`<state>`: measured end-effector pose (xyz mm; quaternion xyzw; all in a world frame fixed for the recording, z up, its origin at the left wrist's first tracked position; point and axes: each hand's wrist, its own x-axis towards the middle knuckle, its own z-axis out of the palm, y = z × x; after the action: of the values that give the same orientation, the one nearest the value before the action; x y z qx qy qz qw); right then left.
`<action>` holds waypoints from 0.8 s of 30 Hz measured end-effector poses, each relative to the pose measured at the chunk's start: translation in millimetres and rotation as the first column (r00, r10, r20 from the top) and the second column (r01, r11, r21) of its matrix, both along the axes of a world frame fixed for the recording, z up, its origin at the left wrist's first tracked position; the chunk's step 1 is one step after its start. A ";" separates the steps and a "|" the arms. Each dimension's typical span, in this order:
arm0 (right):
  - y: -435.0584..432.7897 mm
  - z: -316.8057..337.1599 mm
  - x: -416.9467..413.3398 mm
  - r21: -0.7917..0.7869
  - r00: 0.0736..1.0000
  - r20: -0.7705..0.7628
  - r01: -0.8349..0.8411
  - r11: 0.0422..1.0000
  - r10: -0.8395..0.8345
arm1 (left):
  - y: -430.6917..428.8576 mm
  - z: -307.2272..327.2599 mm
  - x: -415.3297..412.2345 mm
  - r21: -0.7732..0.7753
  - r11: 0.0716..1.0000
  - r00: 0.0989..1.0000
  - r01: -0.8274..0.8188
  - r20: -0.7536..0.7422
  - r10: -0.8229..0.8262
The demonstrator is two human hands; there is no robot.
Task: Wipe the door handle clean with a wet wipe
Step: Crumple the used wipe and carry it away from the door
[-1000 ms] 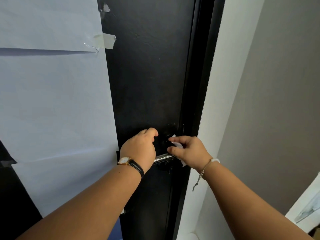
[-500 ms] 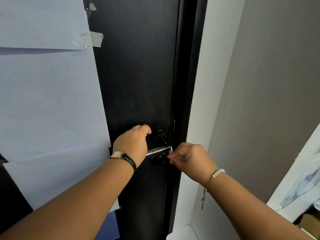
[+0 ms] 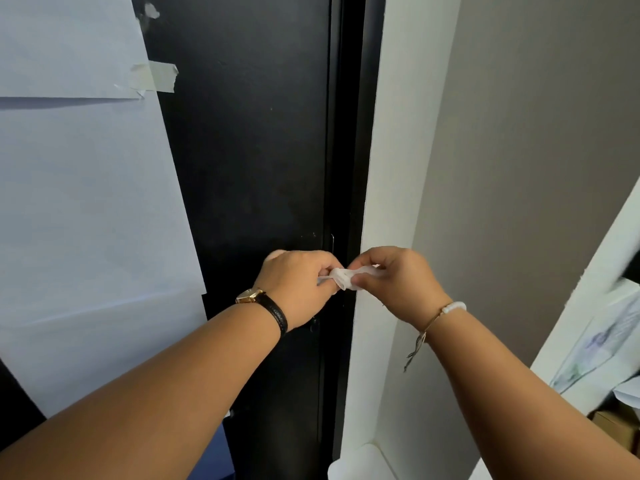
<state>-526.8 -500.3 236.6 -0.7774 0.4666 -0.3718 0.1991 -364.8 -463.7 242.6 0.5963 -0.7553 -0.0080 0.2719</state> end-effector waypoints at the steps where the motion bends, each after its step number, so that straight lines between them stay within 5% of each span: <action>1: -2.3 -2.5 -5.8 0.031 1.000 0.006 0.020 0.999 -0.020 | -0.3 -0.6 -1.3 -0.060 0.998 0.997 -0.022 0.077 0.027; 8: -15.1 -41.1 -52.8 0.153 0.975 -0.111 0.209 0.966 -0.193 | 0.8 -36.6 -37.0 -0.297 0.947 0.937 0.124 0.350 -0.013; 11: -18.7 -79.4 -57.6 0.195 0.960 -0.216 0.222 0.955 -0.179 | -1.9 -80.8 -59.9 -0.131 0.977 0.915 0.171 0.389 -0.108; 14: -23.5 -129.5 -63.0 0.315 0.947 -0.299 0.213 0.925 -0.116 | -16.4 -135.1 -69.7 0.186 0.976 0.969 0.112 0.199 -0.149; 17: -23.4 -181.6 -64.9 0.453 0.936 -0.350 0.213 0.865 -0.048 | -31.2 -185.3 -66.8 0.465 0.882 0.995 0.077 0.013 -0.094; 24: -21.5 -281.4 -69.4 0.607 0.890 -0.451 0.260 0.751 0.057 | -52.8 -288.1 -69.2 0.668 0.743 0.998 -0.032 -0.024 0.064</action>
<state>-596.2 -521.8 -44.8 -0.6946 0.6418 -0.0093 0.3249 -434.0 -516.5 -45.5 0.6730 -0.6806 -0.2838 0.0579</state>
